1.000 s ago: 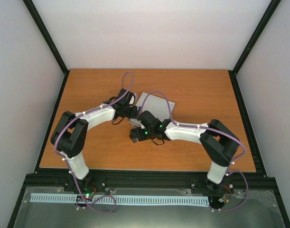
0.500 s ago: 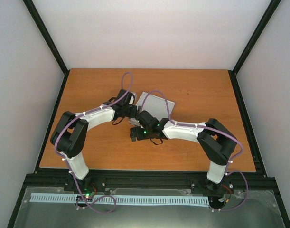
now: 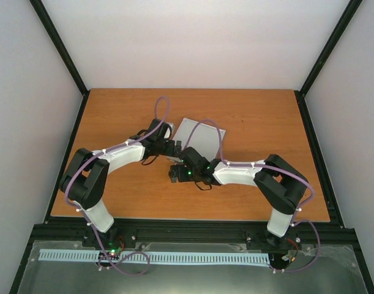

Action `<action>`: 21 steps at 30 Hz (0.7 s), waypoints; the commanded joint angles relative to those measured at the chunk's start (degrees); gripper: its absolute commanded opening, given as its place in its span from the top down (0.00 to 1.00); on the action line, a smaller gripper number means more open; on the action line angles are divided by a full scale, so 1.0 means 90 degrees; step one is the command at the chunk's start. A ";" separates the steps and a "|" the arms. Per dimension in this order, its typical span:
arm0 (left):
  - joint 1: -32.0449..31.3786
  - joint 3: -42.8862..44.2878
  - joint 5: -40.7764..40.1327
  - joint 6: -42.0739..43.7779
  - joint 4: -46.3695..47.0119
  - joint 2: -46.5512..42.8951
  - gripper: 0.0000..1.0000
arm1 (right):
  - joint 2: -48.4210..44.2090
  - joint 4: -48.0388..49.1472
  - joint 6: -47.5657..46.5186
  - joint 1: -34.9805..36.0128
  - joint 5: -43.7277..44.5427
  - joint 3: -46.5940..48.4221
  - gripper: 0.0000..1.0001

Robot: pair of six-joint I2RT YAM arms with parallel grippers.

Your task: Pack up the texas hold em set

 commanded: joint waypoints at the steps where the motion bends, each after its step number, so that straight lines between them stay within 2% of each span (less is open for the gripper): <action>1: -0.0041 -0.0140 0.0060 0.0134 -0.0298 -0.0085 0.00 | 0.0365 -0.0096 0.0634 -0.0248 -0.0191 -0.0555 0.00; 10: -0.0041 -0.0251 0.0107 0.0131 -0.0129 0.0062 0.00 | 0.0318 0.0693 0.0826 -0.0570 -0.0830 -0.1140 0.00; 16: -0.0041 -0.0080 0.0118 0.0130 -0.0075 0.0387 0.00 | 0.0271 0.0541 0.0312 -0.0659 -0.1165 -0.1078 0.00; 21: -0.0051 0.0025 0.0124 0.0123 -0.0075 0.0577 0.00 | 0.0265 0.0554 -0.0200 -0.0781 -0.1899 -0.1087 0.00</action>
